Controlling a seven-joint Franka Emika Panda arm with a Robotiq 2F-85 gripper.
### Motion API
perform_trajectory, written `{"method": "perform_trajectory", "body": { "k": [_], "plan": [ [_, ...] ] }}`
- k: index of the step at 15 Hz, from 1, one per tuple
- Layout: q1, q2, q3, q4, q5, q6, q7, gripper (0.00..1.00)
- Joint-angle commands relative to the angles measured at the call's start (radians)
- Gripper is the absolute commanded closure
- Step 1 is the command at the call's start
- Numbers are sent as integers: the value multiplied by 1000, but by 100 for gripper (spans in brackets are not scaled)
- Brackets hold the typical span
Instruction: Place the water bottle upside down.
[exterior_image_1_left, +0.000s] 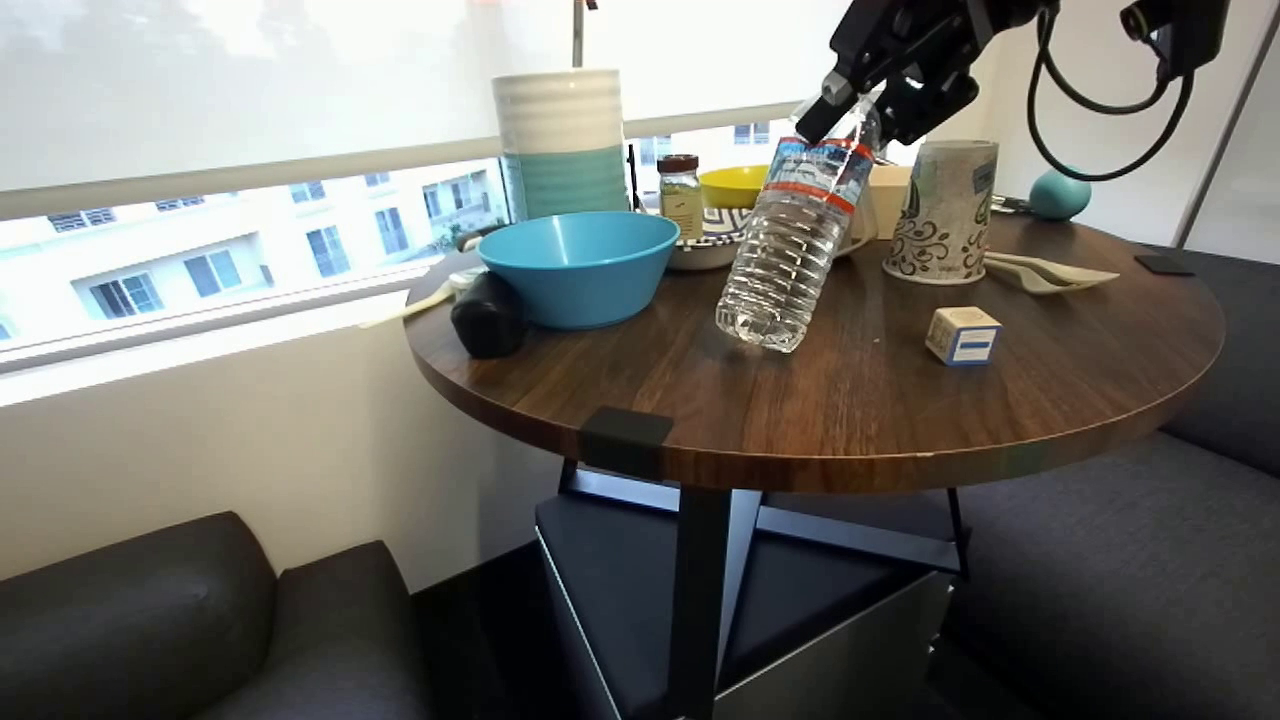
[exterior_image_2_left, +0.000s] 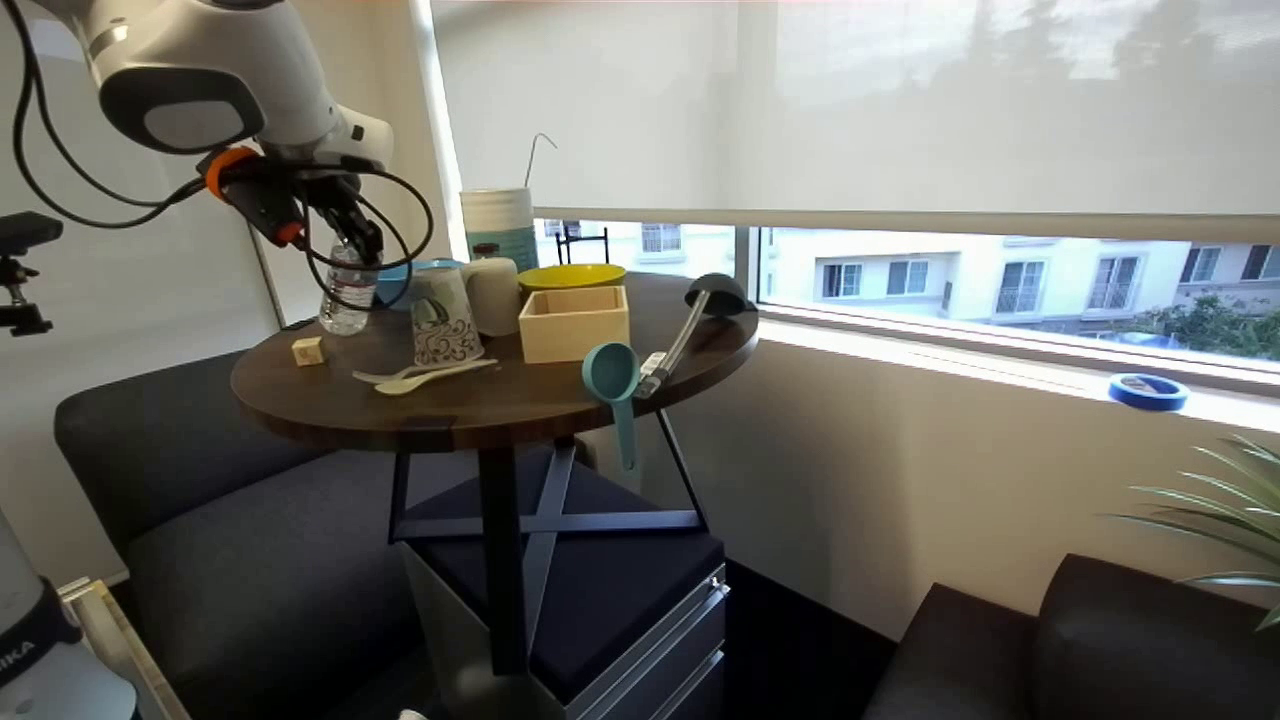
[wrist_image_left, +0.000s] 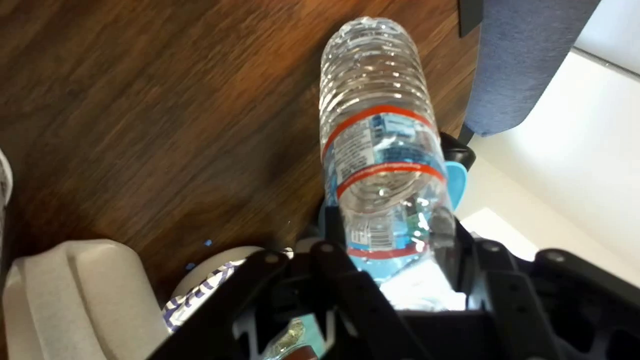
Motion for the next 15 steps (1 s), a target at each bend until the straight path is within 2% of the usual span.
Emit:
{"method": "perform_trajectory", "body": {
  "k": [1,6,15],
  "plan": [
    [-60,8,64,-27,-51,21,101,34],
    [-102,-1,90,-35,-120,8,177,1],
    [-123,-18,100,-48,-331,-21,320,0]
  ]
}}
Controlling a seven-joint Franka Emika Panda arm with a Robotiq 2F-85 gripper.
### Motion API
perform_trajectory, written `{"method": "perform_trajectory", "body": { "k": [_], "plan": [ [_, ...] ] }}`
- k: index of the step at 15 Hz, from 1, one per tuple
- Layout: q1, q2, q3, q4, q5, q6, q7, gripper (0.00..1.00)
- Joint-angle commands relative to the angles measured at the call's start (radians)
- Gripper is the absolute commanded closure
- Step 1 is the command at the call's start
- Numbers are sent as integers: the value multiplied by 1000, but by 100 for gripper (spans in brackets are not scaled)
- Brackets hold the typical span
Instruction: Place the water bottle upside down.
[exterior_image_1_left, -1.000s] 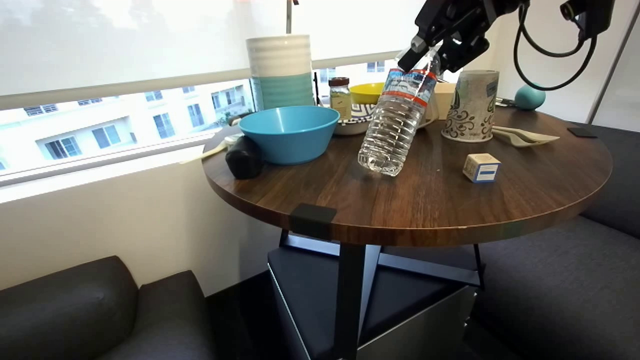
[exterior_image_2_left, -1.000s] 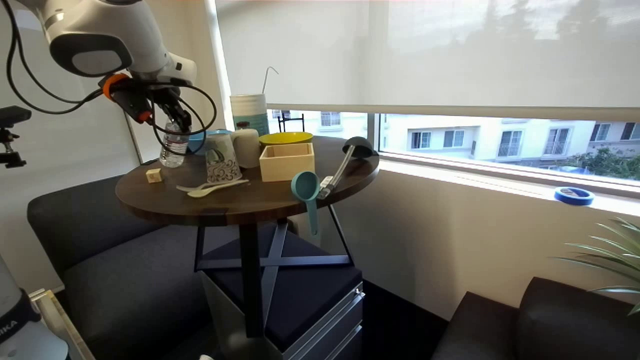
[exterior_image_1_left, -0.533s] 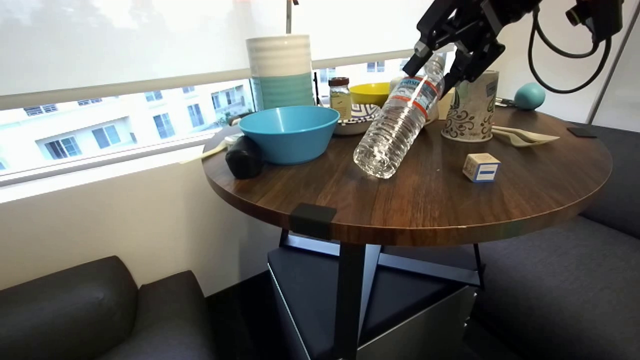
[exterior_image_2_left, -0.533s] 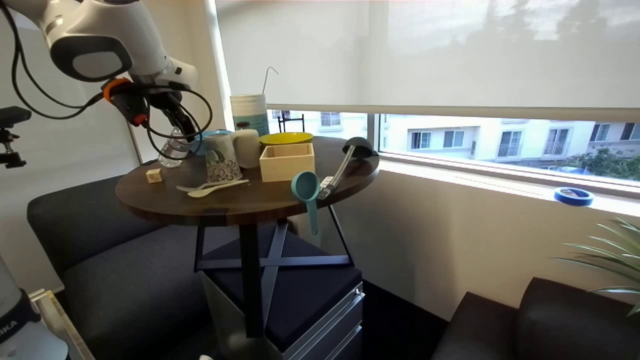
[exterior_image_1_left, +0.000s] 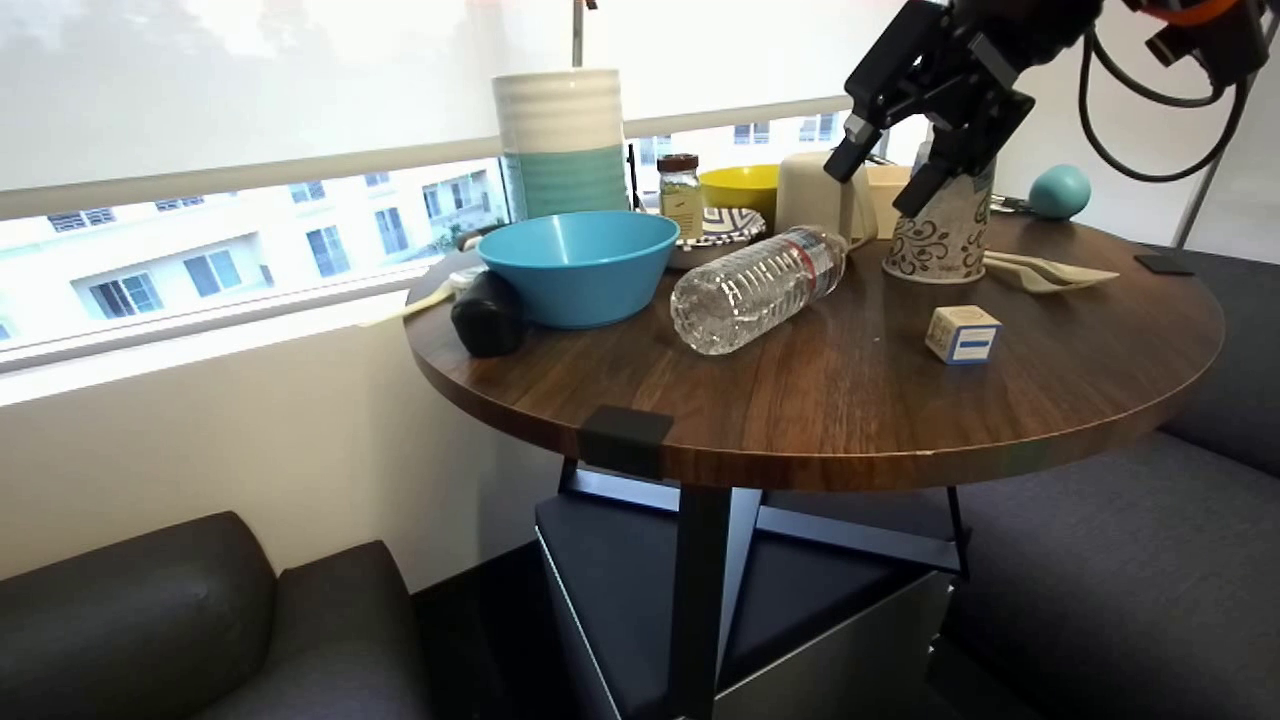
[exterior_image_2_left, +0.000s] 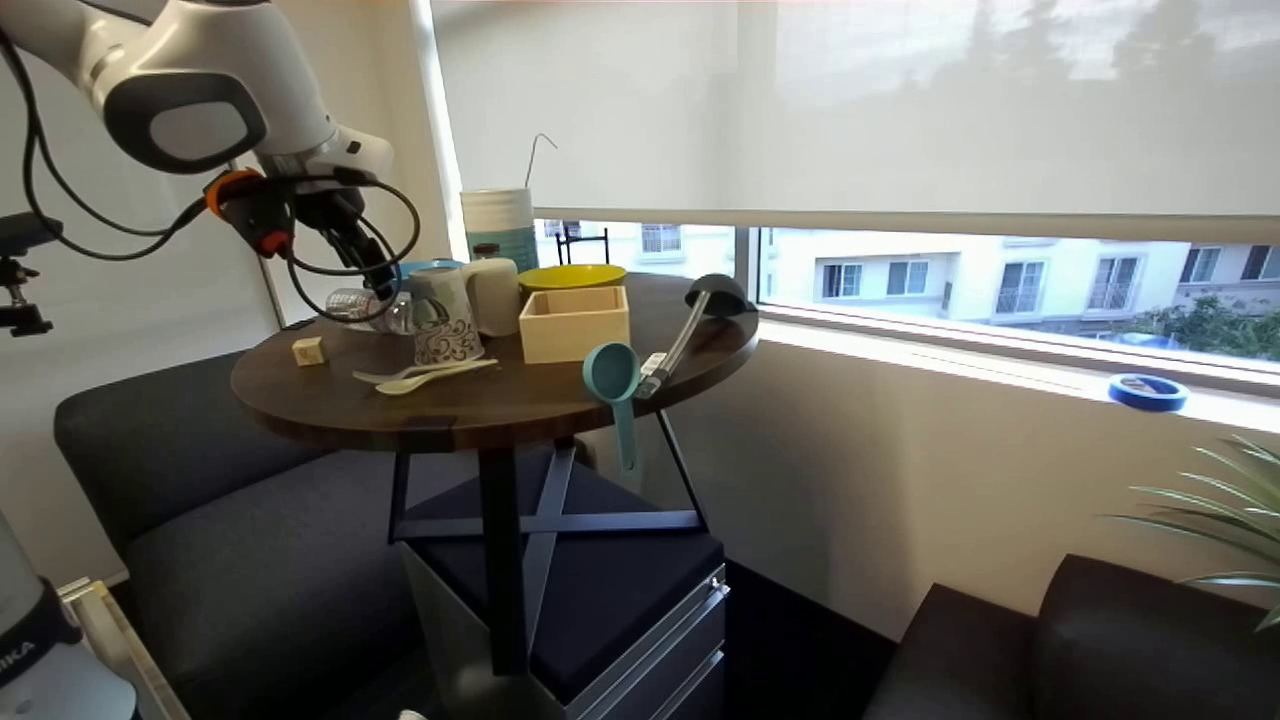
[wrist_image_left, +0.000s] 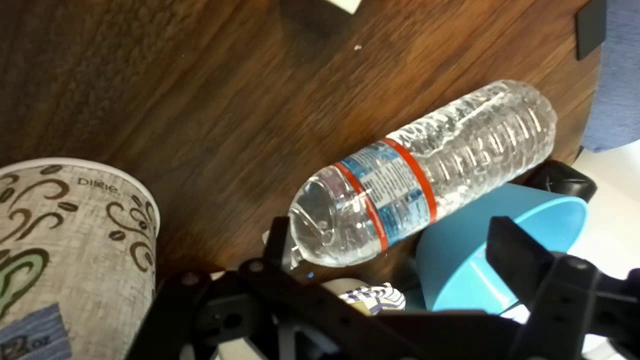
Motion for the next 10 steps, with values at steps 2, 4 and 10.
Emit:
{"method": "perform_trajectory", "body": {
  "k": [2,4,10],
  "plan": [
    [-26,-32,28,6,-137,-42,66,0],
    [-35,-42,47,23,-226,-78,56,0],
    [9,-21,96,136,-427,-194,-28,0]
  ]
}}
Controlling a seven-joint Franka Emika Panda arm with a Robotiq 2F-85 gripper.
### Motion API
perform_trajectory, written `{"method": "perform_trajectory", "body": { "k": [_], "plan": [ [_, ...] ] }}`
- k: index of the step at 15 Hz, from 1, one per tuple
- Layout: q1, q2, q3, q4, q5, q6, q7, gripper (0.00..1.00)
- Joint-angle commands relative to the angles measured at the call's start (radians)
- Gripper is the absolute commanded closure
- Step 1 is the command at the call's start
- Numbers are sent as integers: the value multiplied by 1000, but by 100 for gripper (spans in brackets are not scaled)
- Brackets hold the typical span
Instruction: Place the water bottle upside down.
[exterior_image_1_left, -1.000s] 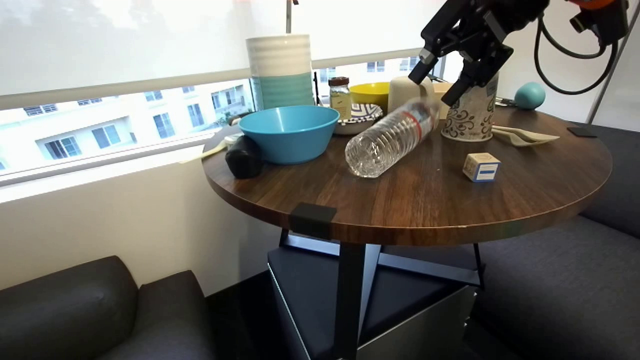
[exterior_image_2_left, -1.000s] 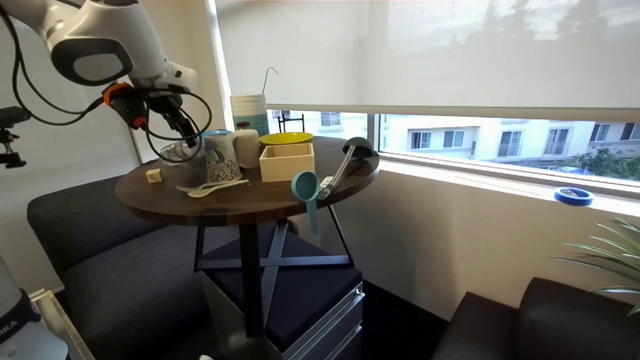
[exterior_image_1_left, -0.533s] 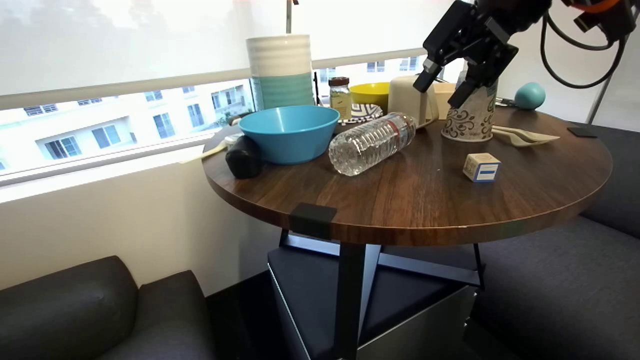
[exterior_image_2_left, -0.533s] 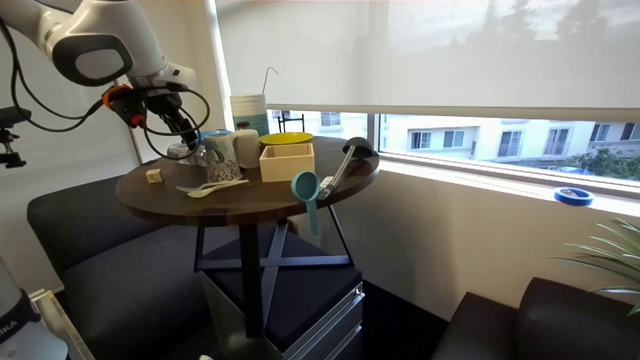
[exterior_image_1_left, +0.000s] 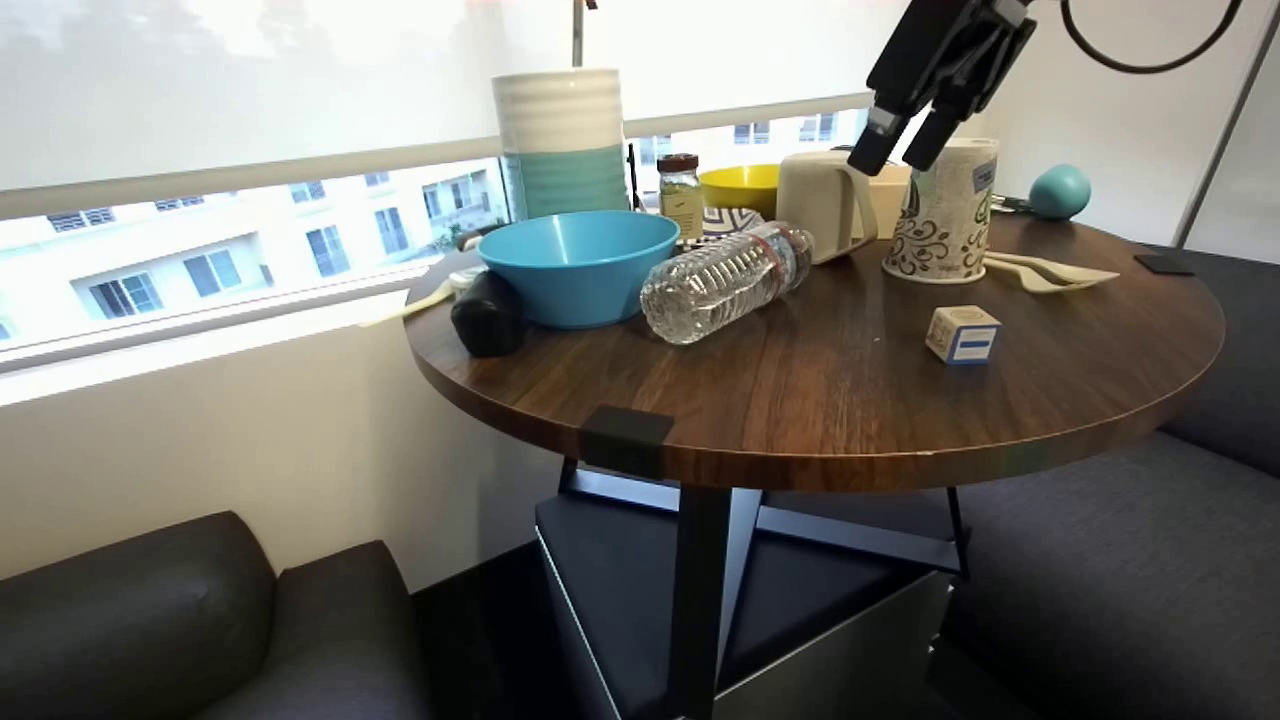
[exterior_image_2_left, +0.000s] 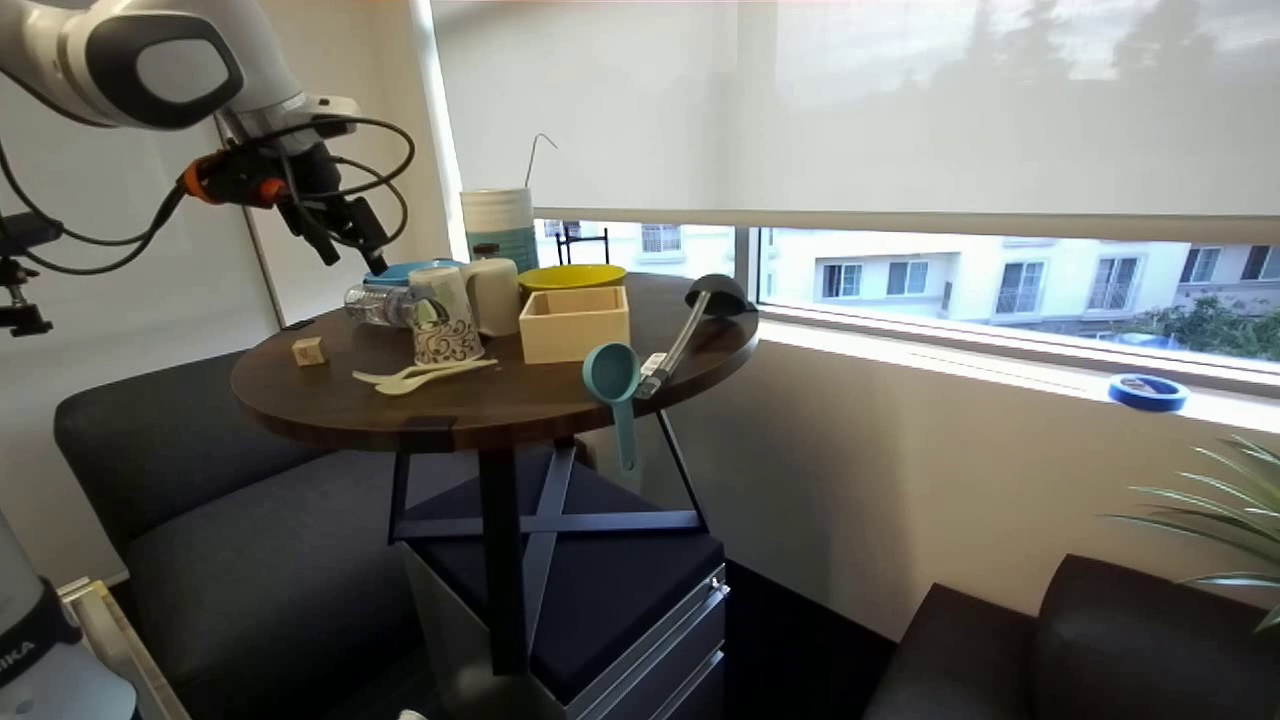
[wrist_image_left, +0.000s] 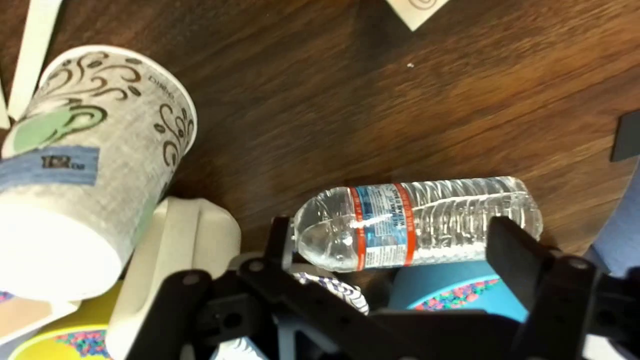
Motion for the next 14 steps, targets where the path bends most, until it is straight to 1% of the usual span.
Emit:
{"method": "perform_trajectory", "body": {
  "k": [1,4,5,9,14],
  "plan": [
    [26,33,29,92,-93,-73,-64,0],
    [62,77,38,147,-137,-94,-146,0],
    [54,26,27,90,-105,-65,-97,0],
    [69,63,30,125,-119,-75,-134,0],
    [150,83,-2,127,-134,-47,-370,0]
  ]
}}
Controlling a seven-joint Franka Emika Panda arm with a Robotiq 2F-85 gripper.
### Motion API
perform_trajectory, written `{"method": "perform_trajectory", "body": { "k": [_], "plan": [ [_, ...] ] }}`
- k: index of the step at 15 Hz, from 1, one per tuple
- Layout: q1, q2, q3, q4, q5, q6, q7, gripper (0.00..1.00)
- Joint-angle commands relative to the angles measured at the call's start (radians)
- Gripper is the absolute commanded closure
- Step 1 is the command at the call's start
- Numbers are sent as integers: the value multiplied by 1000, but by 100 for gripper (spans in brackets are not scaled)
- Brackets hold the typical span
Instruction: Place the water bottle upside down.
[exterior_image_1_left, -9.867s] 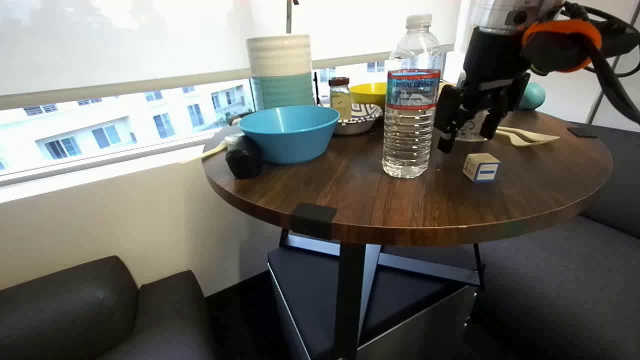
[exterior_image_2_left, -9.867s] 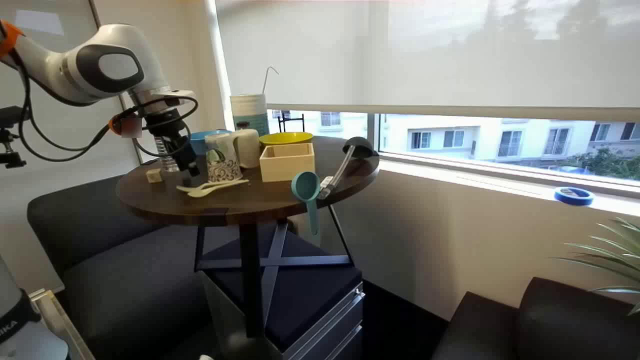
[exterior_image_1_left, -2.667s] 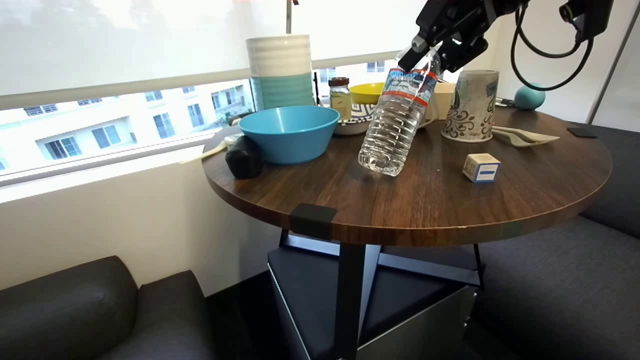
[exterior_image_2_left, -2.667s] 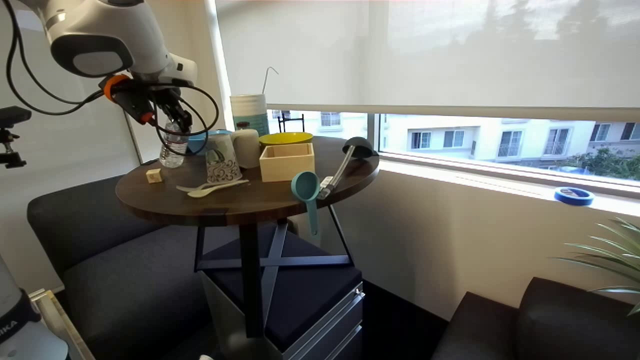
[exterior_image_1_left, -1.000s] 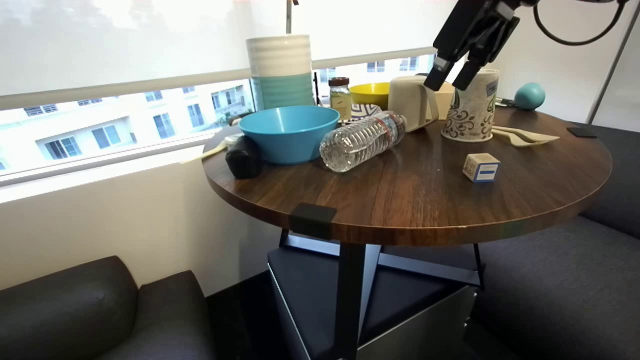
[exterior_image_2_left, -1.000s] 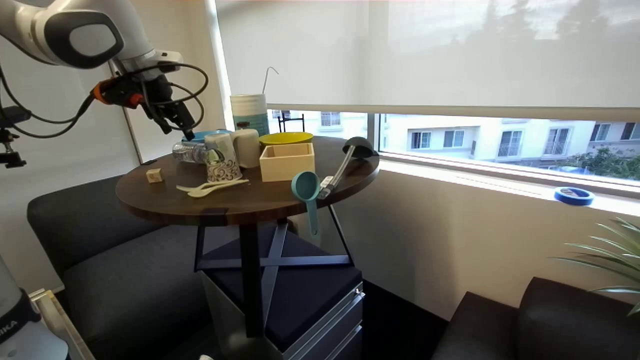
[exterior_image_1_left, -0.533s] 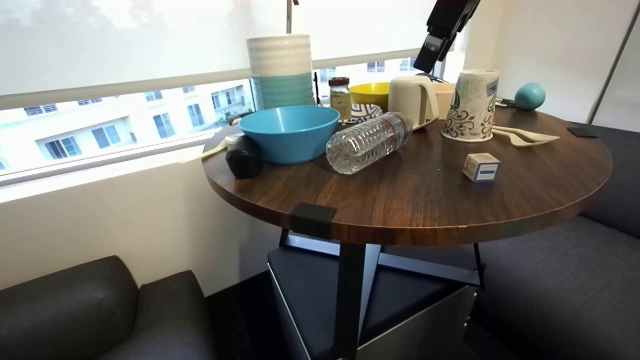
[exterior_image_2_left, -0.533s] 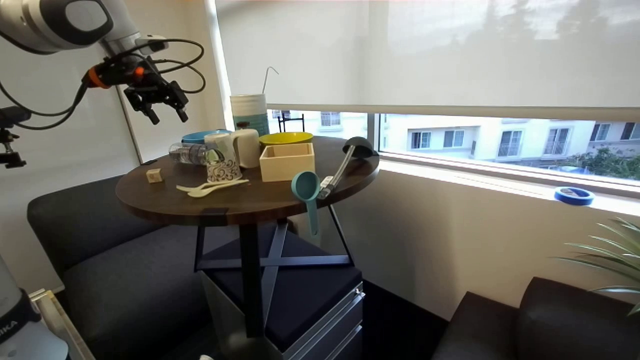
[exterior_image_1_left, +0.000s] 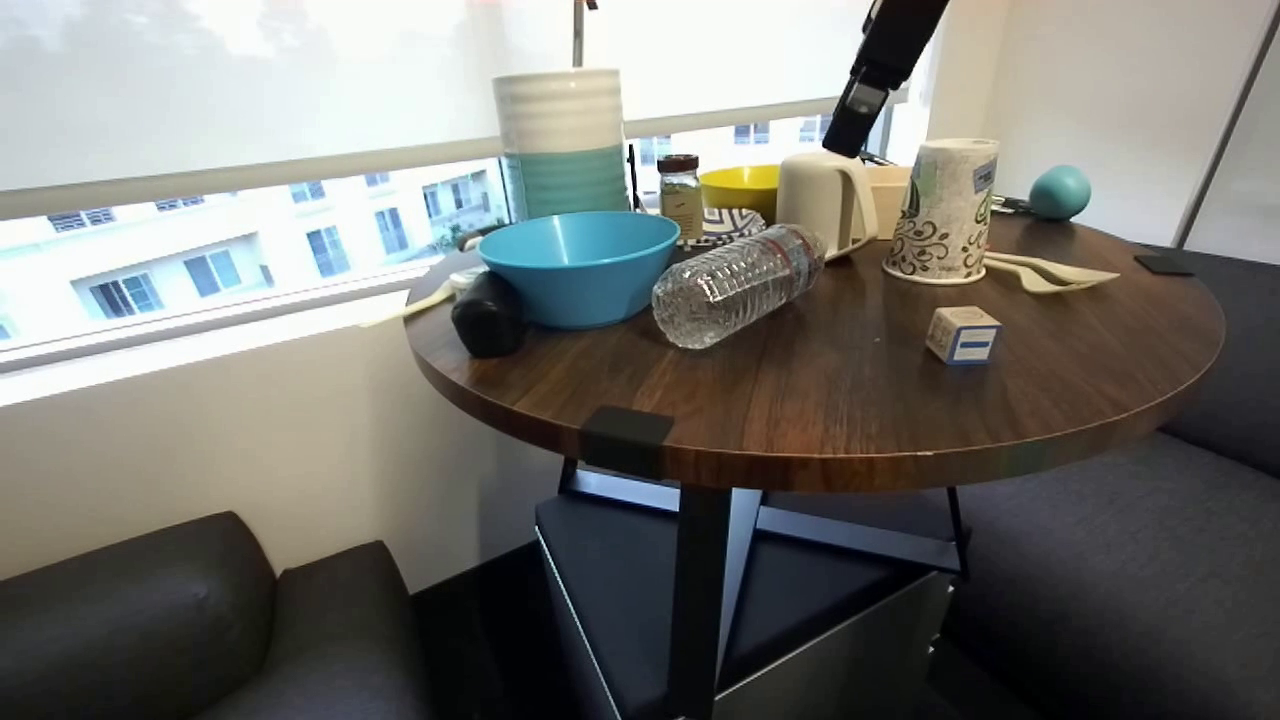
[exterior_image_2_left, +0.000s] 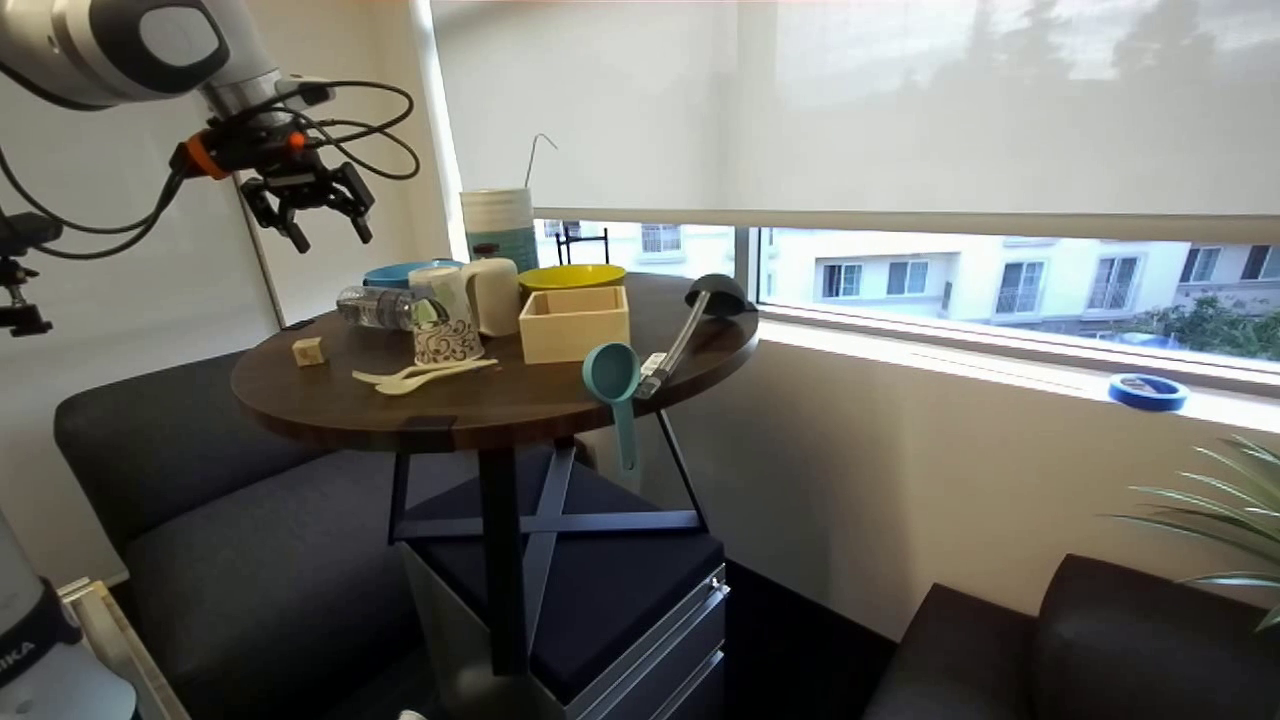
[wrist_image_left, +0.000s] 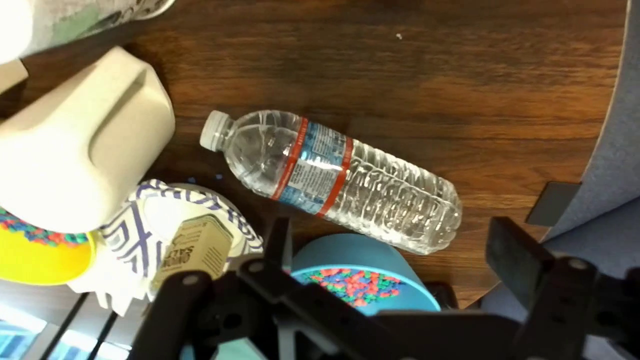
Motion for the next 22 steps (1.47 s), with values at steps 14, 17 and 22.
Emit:
{"method": "perform_trajectory", "body": {
  "k": [14,17,22],
  "plan": [
    [119,165,-48,13,-24,154,-511,0],
    [134,187,-71,6,-8,177,-578,0],
    [143,223,-82,-13,1,235,-718,0]
  ]
}}
